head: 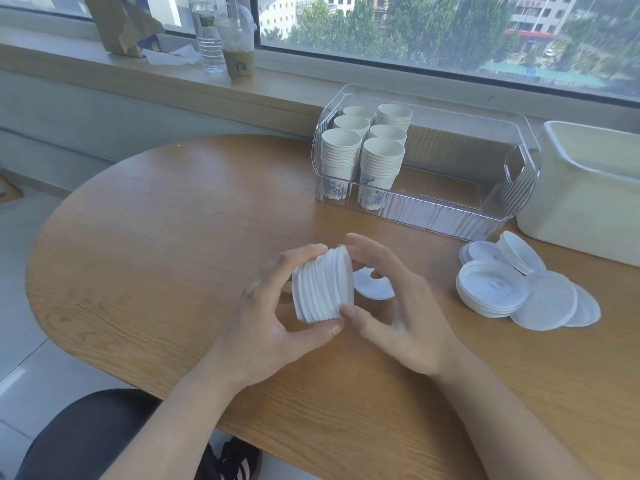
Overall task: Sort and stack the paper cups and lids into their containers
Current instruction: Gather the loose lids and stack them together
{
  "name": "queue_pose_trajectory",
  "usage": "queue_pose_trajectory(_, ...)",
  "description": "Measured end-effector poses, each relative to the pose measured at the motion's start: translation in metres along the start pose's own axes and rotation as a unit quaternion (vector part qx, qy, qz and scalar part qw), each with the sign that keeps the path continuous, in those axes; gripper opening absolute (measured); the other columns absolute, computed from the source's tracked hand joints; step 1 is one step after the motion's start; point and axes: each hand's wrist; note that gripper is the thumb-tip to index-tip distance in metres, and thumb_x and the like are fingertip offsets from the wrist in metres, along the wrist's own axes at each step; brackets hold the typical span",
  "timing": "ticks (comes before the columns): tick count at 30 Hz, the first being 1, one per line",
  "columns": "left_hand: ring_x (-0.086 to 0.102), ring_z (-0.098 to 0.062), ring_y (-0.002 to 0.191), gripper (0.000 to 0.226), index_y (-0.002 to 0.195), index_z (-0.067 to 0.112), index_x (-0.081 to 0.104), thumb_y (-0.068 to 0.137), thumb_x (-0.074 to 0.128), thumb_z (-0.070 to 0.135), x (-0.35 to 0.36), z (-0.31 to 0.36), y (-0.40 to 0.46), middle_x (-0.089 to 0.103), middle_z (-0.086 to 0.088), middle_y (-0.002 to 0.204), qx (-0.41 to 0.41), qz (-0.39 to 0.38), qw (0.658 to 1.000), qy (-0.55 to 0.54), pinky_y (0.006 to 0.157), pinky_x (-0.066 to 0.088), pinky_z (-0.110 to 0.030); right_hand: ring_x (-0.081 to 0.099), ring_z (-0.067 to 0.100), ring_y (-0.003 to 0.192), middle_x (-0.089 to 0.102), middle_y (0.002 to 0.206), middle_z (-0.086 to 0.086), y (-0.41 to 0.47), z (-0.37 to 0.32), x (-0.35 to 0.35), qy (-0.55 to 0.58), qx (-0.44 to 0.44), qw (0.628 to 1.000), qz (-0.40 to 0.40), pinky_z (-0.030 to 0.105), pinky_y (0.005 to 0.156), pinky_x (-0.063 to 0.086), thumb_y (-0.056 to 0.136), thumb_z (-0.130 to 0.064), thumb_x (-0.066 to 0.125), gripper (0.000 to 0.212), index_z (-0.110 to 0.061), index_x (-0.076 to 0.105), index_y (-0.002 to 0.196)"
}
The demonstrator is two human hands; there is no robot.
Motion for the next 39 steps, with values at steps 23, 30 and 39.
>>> queue_pose_trajectory(23,0.052,-0.011,0.137,0.078,0.151,0.049,0.046,0.082,0.081,0.058,0.004,-0.003,0.001,0.050,0.021,0.148,0.025,0.003,0.999,0.037,0.097,0.059,-0.037,0.048,0.002,0.140,0.056,0.145,-0.027,0.002,0.005,-0.005,-0.057,0.028,0.997,-0.033,0.030,0.116,0.036,0.082,-0.069,0.074,0.081,-0.038,0.047,0.153)
queue_pose_trajectory(30,0.050,-0.006,0.137,0.080,0.149,0.052,0.046,0.078,0.085,0.054,0.006,-0.012,0.002,0.050,0.025,0.147,-0.007,0.046,0.998,0.039,0.096,0.059,-0.041,0.041,0.008,0.144,0.052,0.152,-0.018,0.006,0.021,-0.013,-0.221,0.120,0.968,0.027,0.036,0.116,0.030,0.075,-0.087,0.062,0.093,-0.039,0.046,0.153)
queue_pose_trajectory(39,0.060,-0.010,0.128,0.083,0.148,0.052,0.046,0.076,0.087,0.055,0.007,-0.015,0.003,0.055,0.026,0.140,-0.020,0.050,0.998,0.033,0.092,0.061,-0.038,0.061,0.007,0.116,0.066,0.126,-0.022,0.006,0.022,-0.015,-0.176,0.146,0.970,0.078,0.041,0.101,0.048,0.073,-0.084,0.064,0.081,-0.041,0.054,0.141)
Point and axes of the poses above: each hand's wrist, its own y-axis towards the middle knuckle, its own x-axis out of the palm, z = x × y
